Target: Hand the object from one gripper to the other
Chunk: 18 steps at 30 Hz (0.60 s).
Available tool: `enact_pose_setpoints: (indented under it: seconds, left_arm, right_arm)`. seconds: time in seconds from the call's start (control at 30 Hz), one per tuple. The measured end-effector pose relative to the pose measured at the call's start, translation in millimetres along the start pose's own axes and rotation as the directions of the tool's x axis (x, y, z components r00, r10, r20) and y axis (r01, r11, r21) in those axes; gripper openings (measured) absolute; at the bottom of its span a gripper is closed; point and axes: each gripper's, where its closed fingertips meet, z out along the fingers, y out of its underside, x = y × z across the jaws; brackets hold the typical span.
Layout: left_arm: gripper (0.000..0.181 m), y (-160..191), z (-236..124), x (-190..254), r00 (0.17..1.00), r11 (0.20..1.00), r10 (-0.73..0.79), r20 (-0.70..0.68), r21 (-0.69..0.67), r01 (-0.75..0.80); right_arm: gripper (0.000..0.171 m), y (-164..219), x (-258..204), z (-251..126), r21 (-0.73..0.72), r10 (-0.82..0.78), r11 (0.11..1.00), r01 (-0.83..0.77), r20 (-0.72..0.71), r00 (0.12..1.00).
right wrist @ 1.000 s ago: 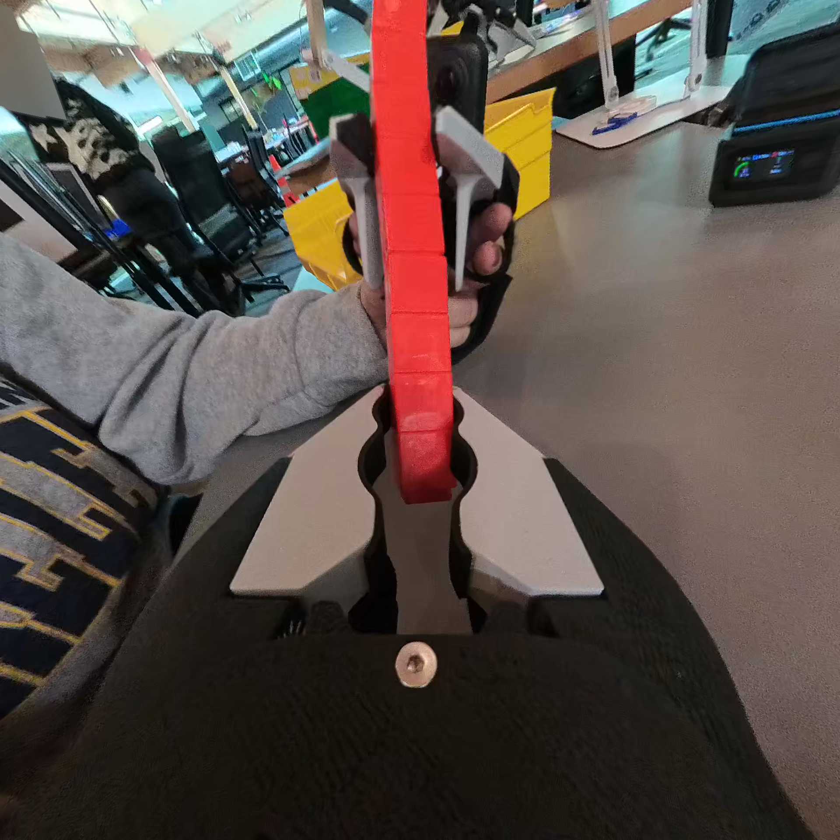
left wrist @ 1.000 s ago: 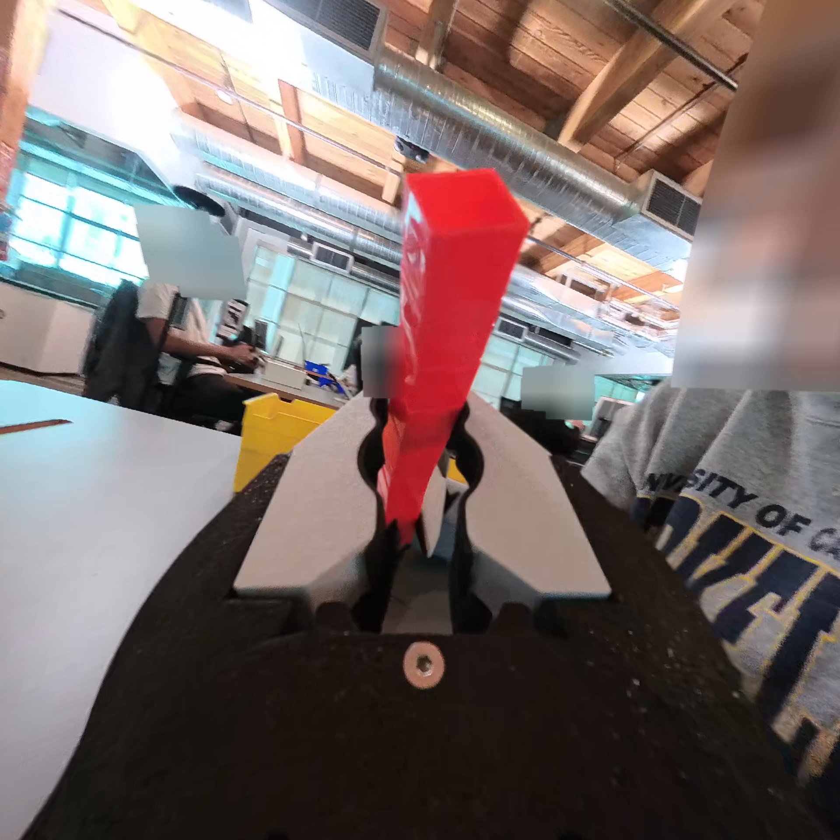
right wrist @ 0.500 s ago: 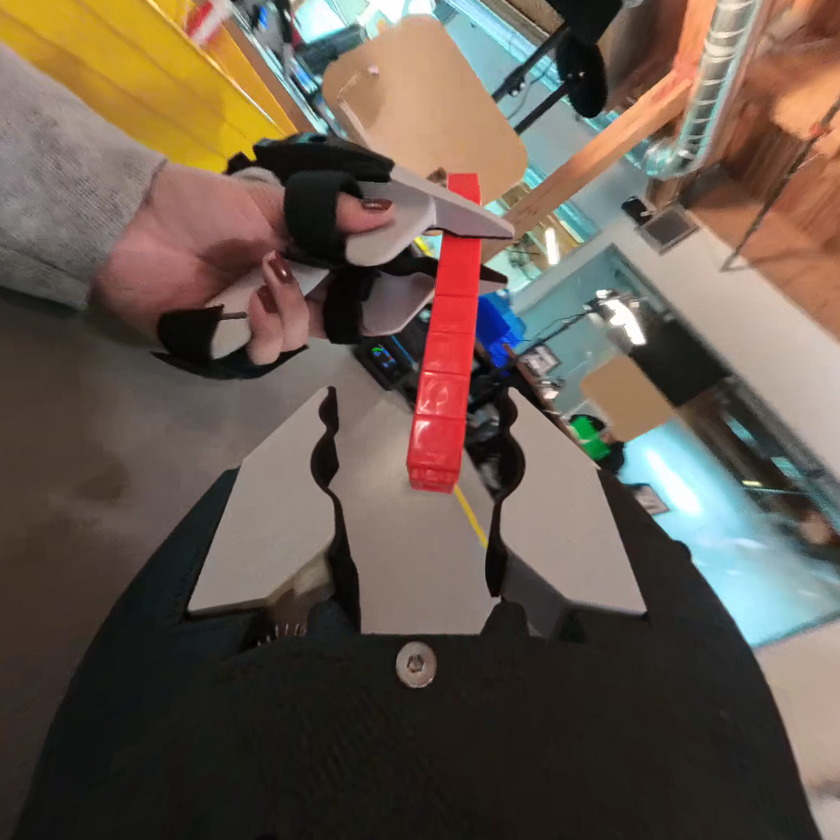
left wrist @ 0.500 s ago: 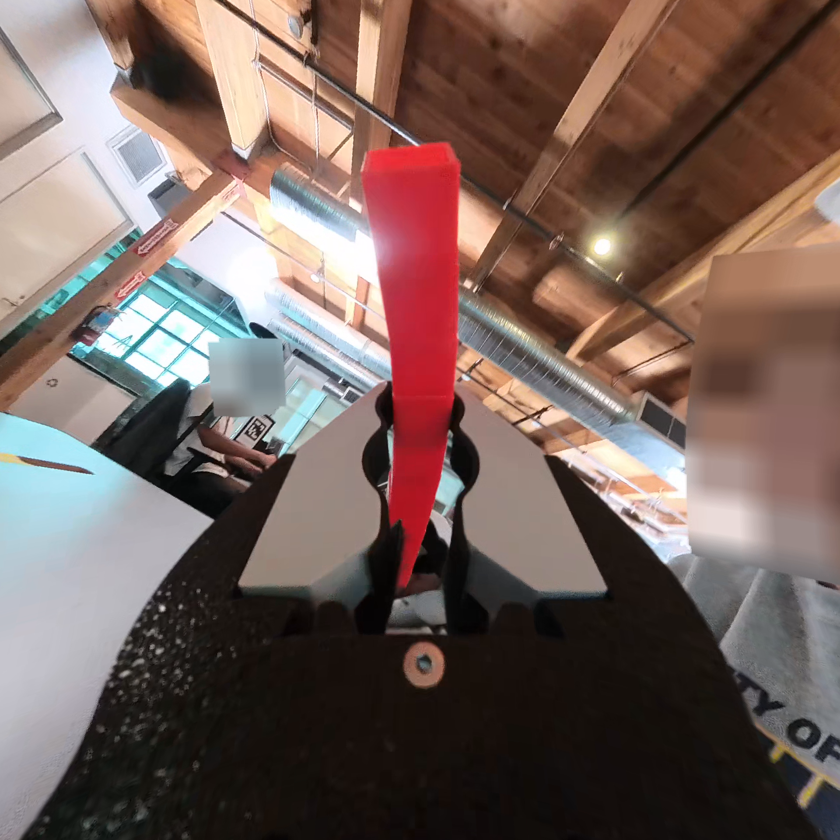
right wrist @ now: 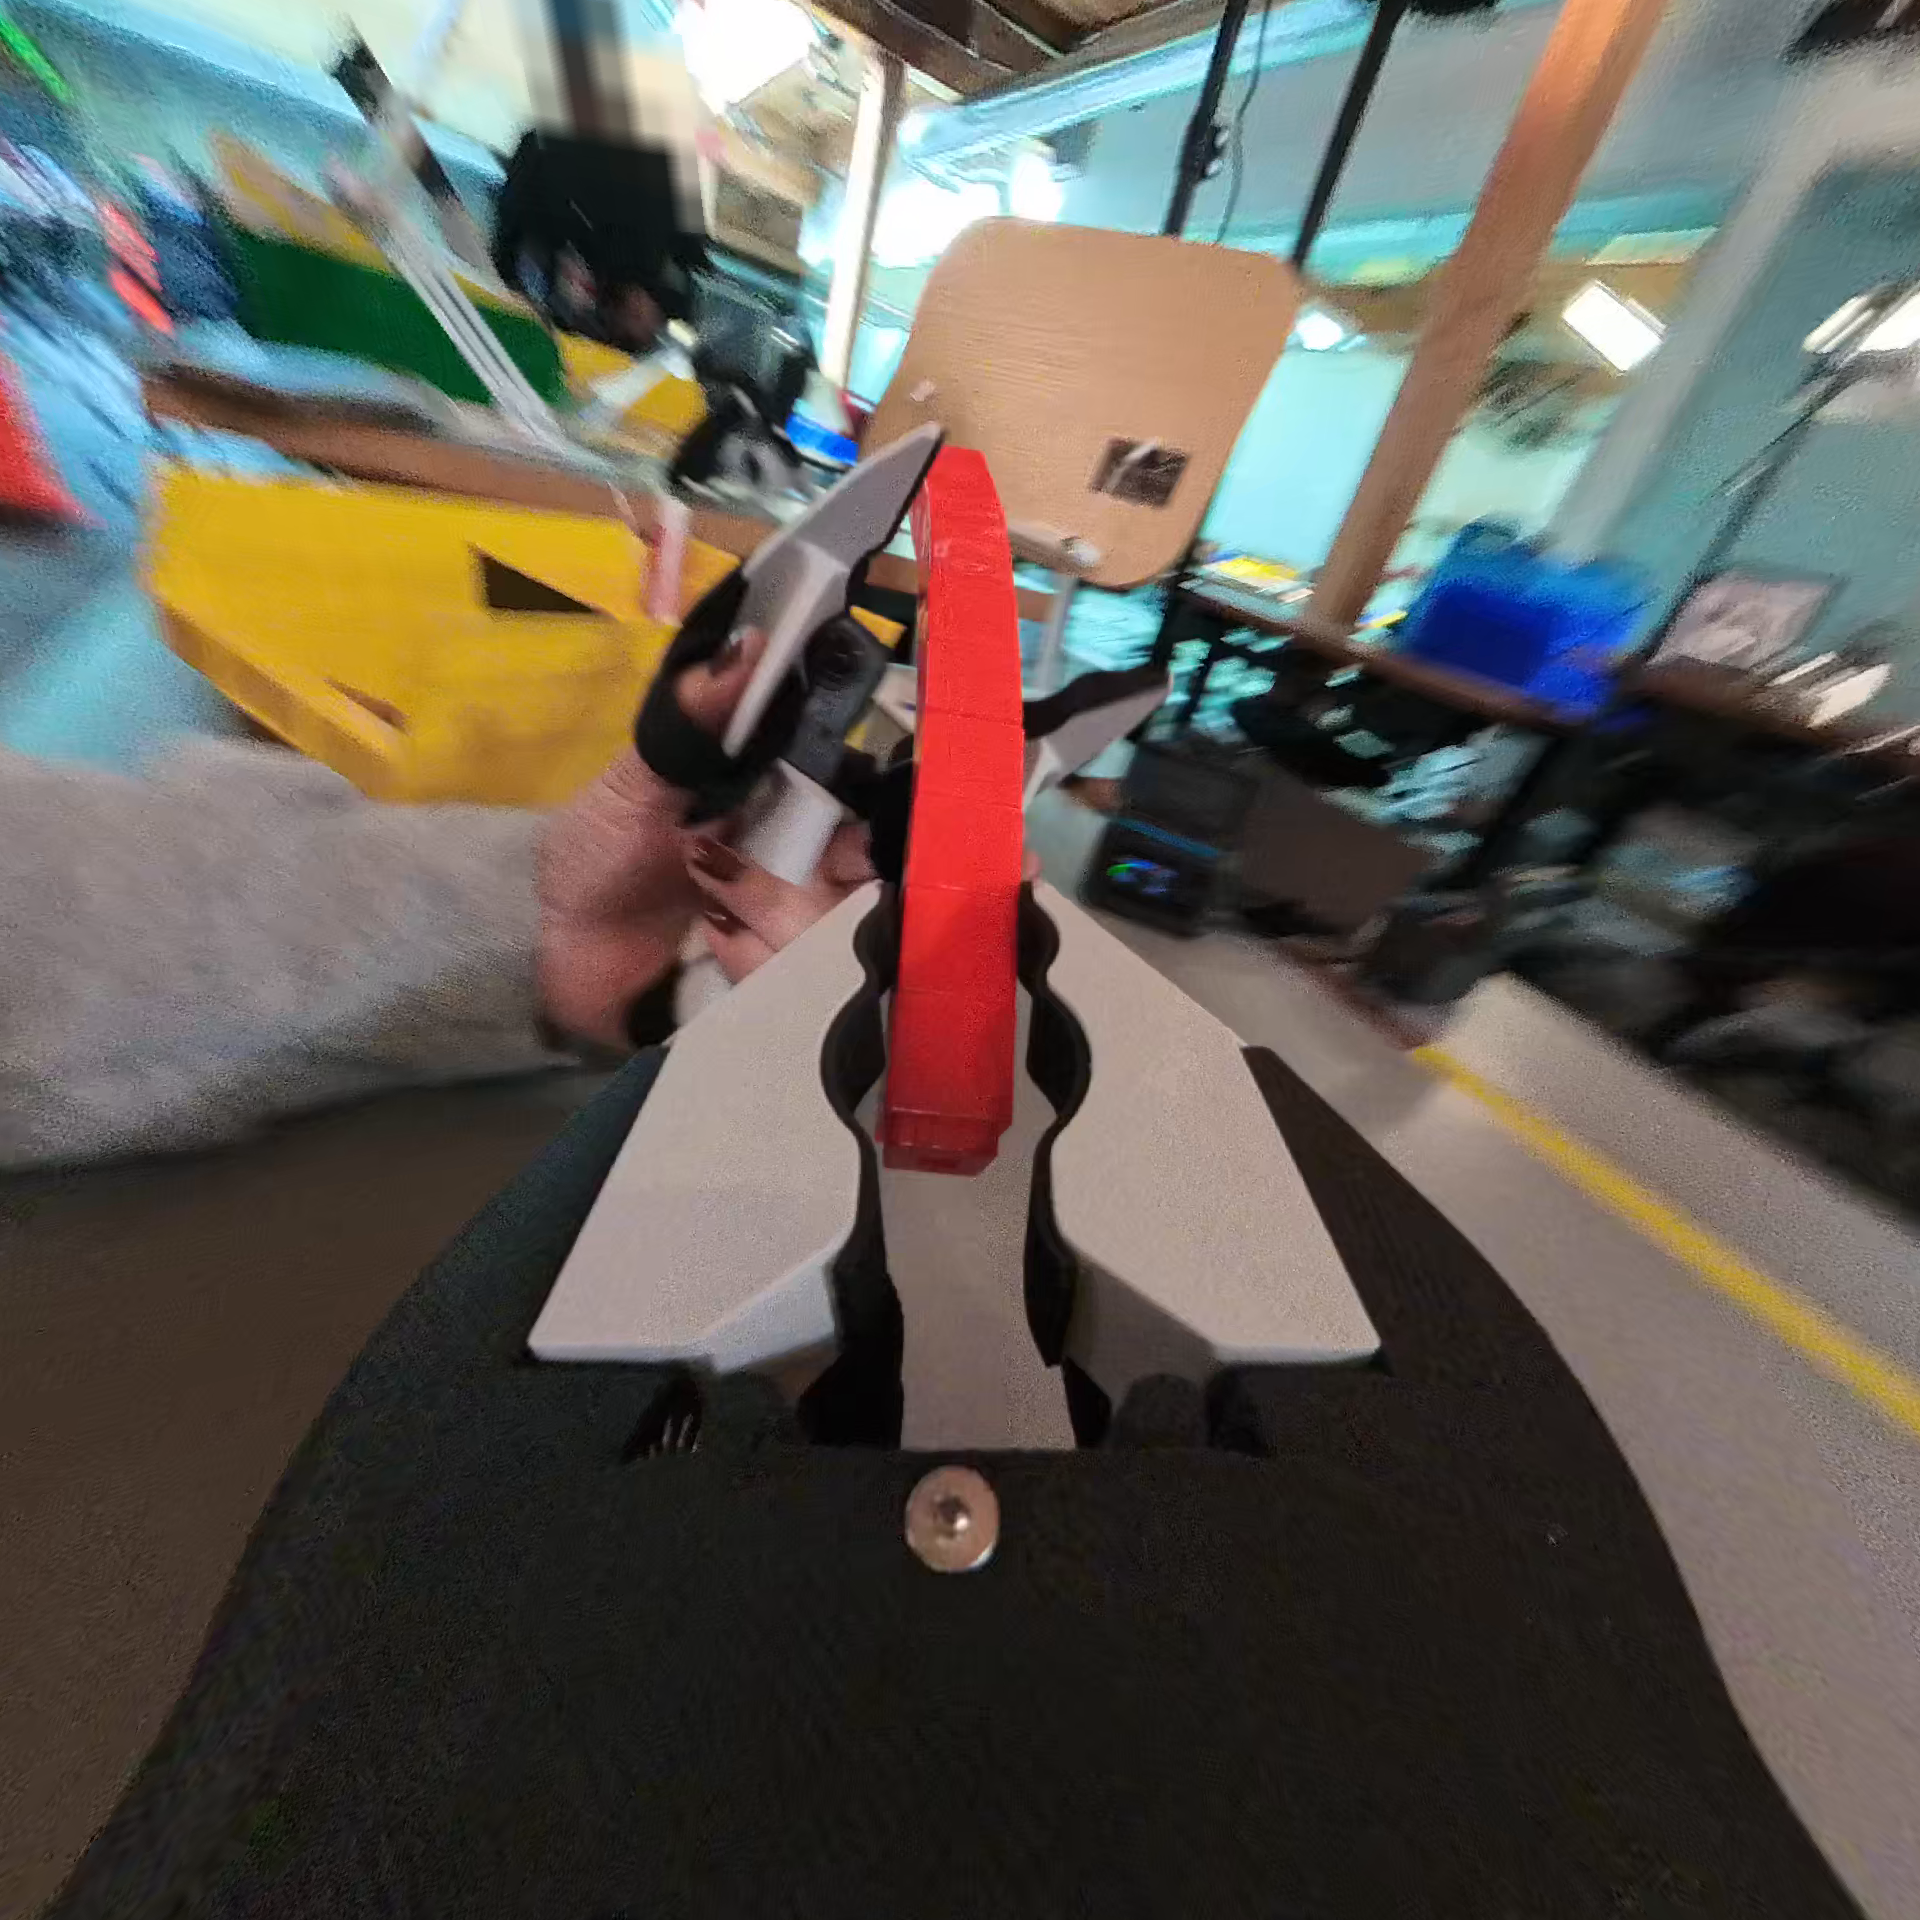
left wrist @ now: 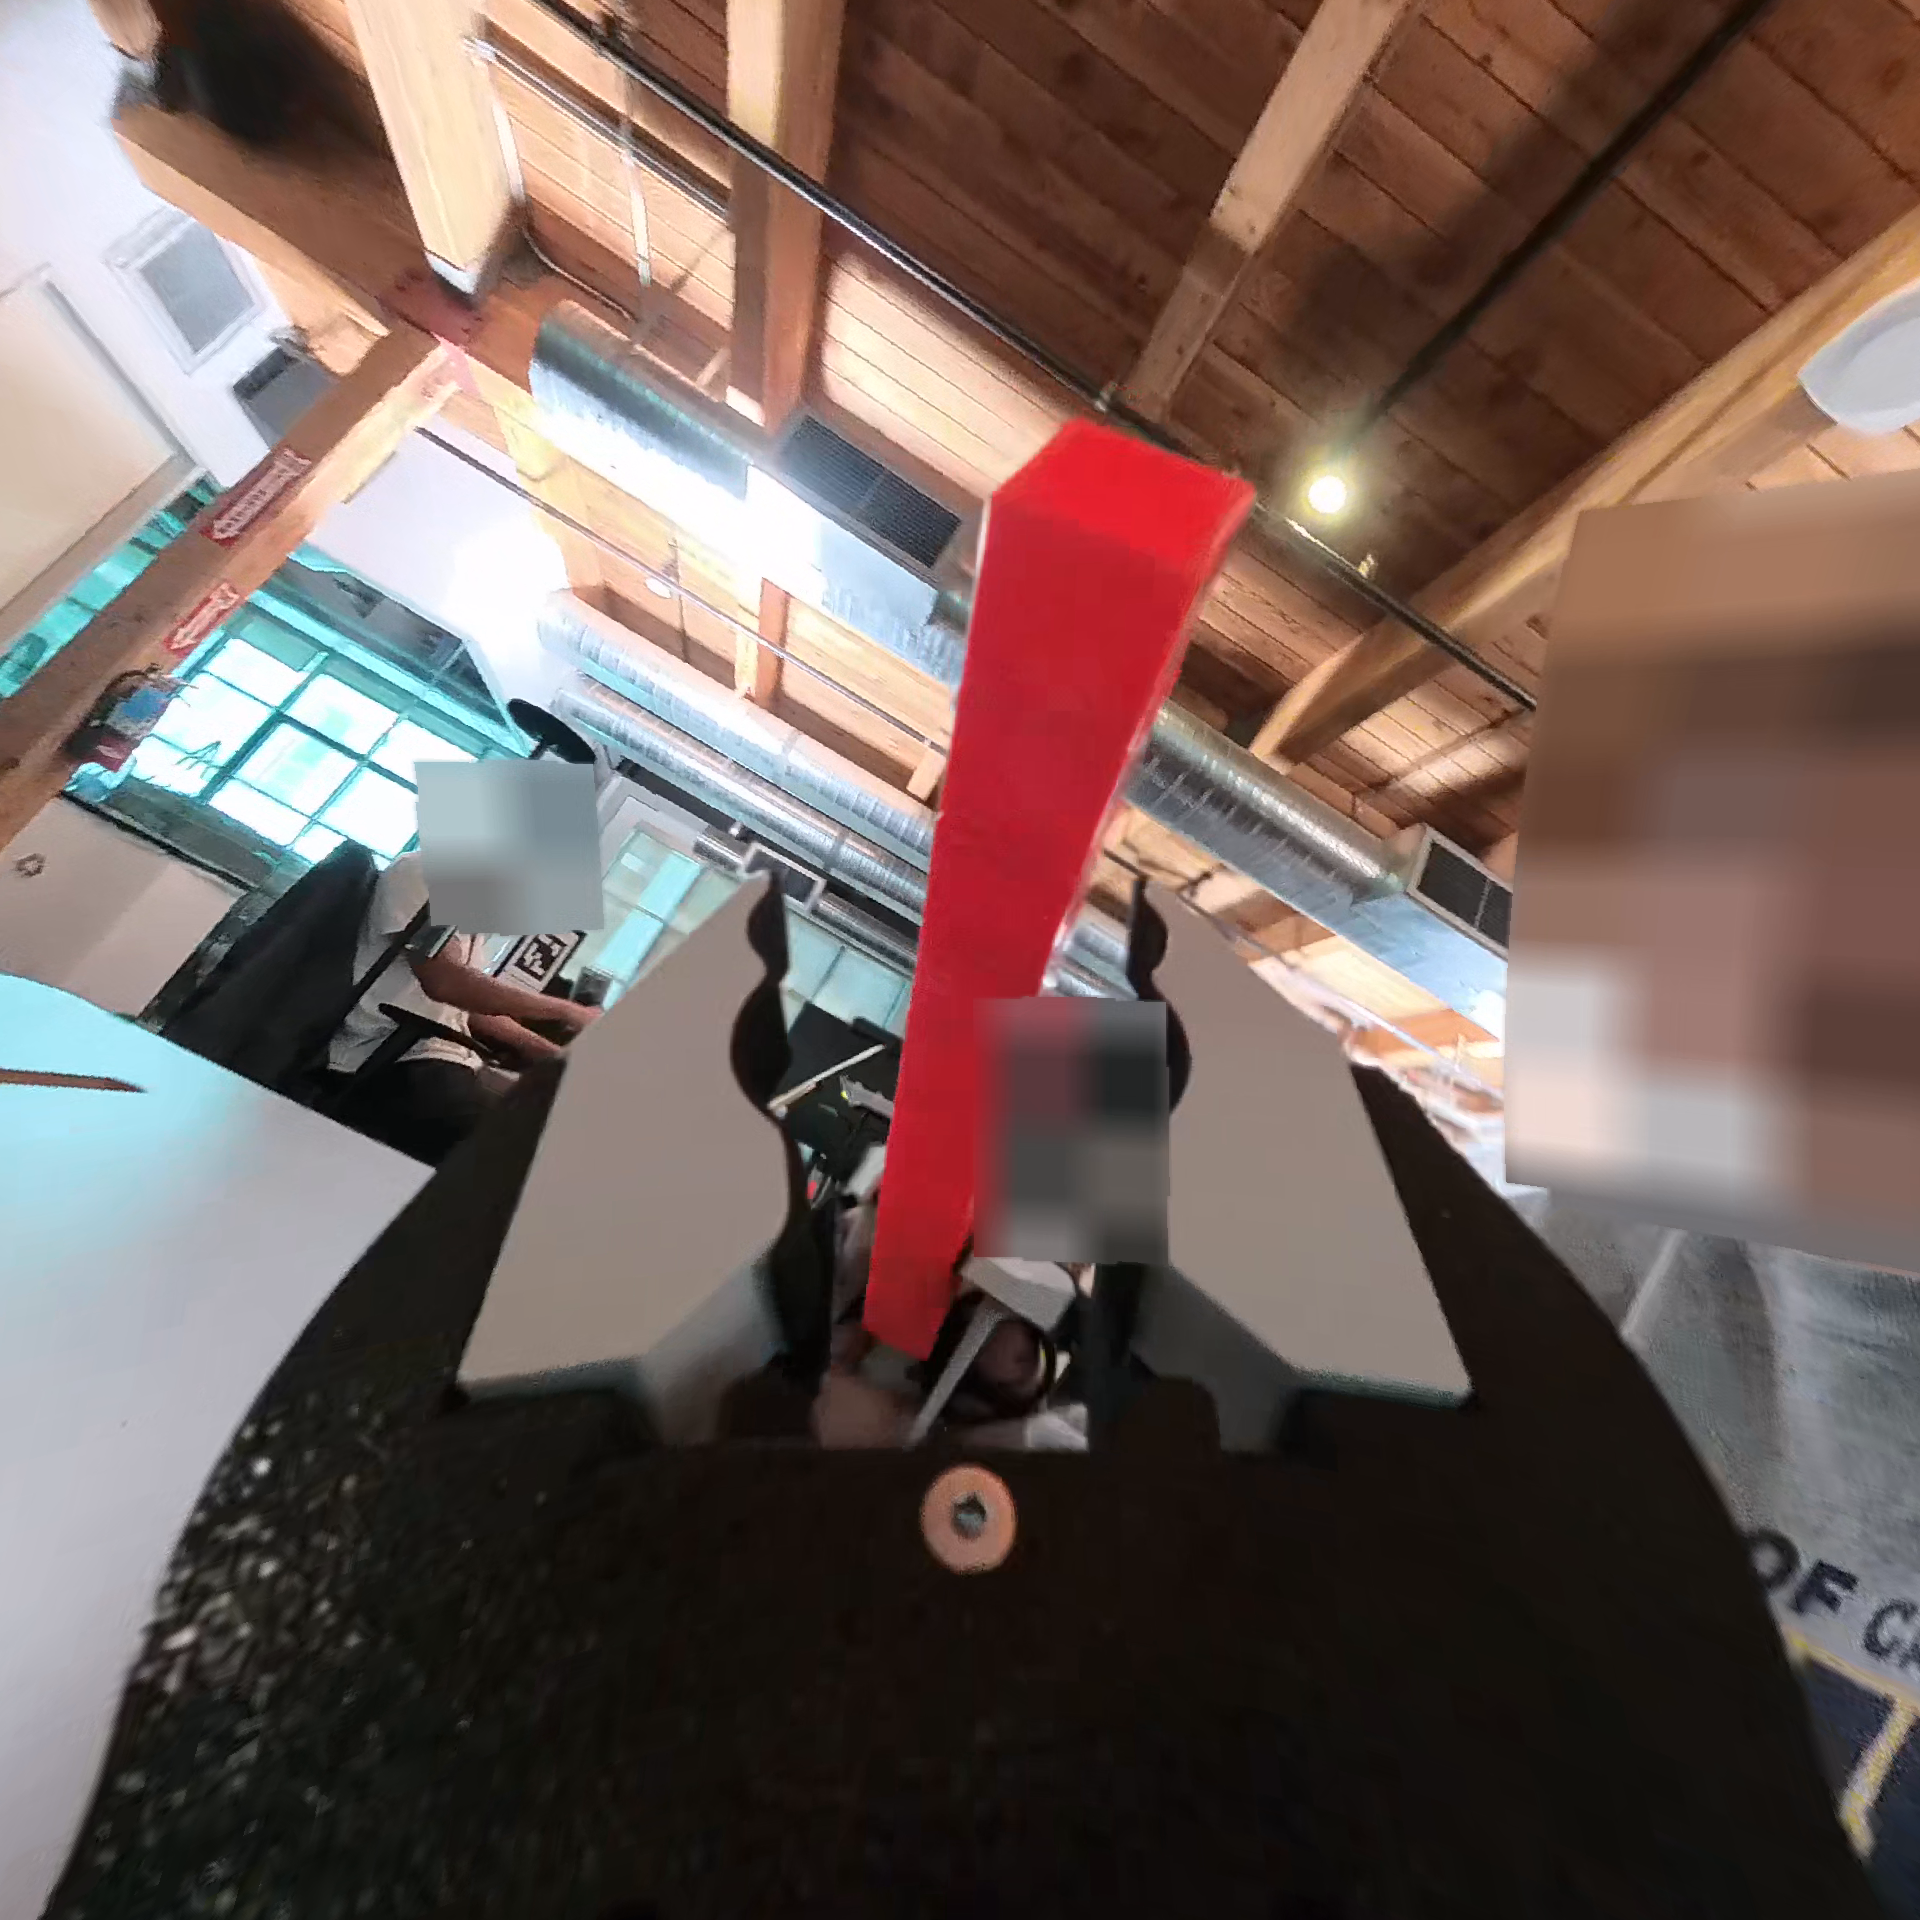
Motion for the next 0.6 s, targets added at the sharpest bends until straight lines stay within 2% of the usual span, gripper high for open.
enact_pose_setpoints:
  seconds: [0.1, 0.17, 0.23, 0.33, 0.4, 0.47, 0.53, 0.6]
  left_arm:
    - [0.035, 2.6, 0.8, 15.2, 0.996, 0.998, 0.036, -0.080, -0.039, -0.039]
    - [0.028, 5.5, 0.5, 17.7, 0.995, 0.997, 0.029, -0.097, -0.068, -0.036]
    - [0.028, 7.1, 0.5, 13.5, 0.997, 0.996, 0.025, -0.074, -0.079, -0.031]
    - [0.021, 5.6, -0.3, 8.2, 0.997, 0.995, 0.073, -0.032, -0.070, -0.075]
    - [0.020, 4.0, 0.1, 8.8, 0.991, 0.989, 0.131, -0.009, -0.074, -0.131]
    - [0.019, 4.1, 2.5, 11.4, 0.982, 0.978, 0.190, 0.010, -0.093, -0.188]
    - [0.019, 14.4, 6.8, 13.9, 0.970, 0.956, 0.242, 0.008, -0.174, -0.237]
    - [0.020, 30.7, 10.6, 13.2, 0.952, 0.914, 0.307, 0.000, -0.279, -0.295]
  right_arm:
    - [0.021, -2.1, -1.5, -5.2, 0.011, 0.316, 0.946, -0.323, 0.170, 0.933]
    - [0.020, -3.3, -2.2, -9.1, -0.004, 0.466, 0.876, -0.483, 0.270, 0.843]
    - [0.020, -3.4, 1.2, -11.4, 0.007, 0.531, 0.829, -0.560, 0.307, 0.790]
    - [0.022, 4.0, 10.6, -9.7, 0.040, 0.477, 0.867, -0.496, 0.218, 0.851]
    - [0.043, 10.8, 19.6, -8.3, 0.039, 0.374, 0.925, -0.379, 0.097, 0.922]
    - [0.054, 16.6, 20.7, -7.8, -0.014, 0.228, 0.974, -0.227, 0.021, 0.974]
    - [0.055, 18.7, 9.5, -5.7, -0.065, 0.162, 0.985, -0.159, 0.049, 0.986]
    - [0.055, 16.3, -8.0, -2.8, -0.090, 0.219, 0.974, -0.208, 0.141, 0.965]
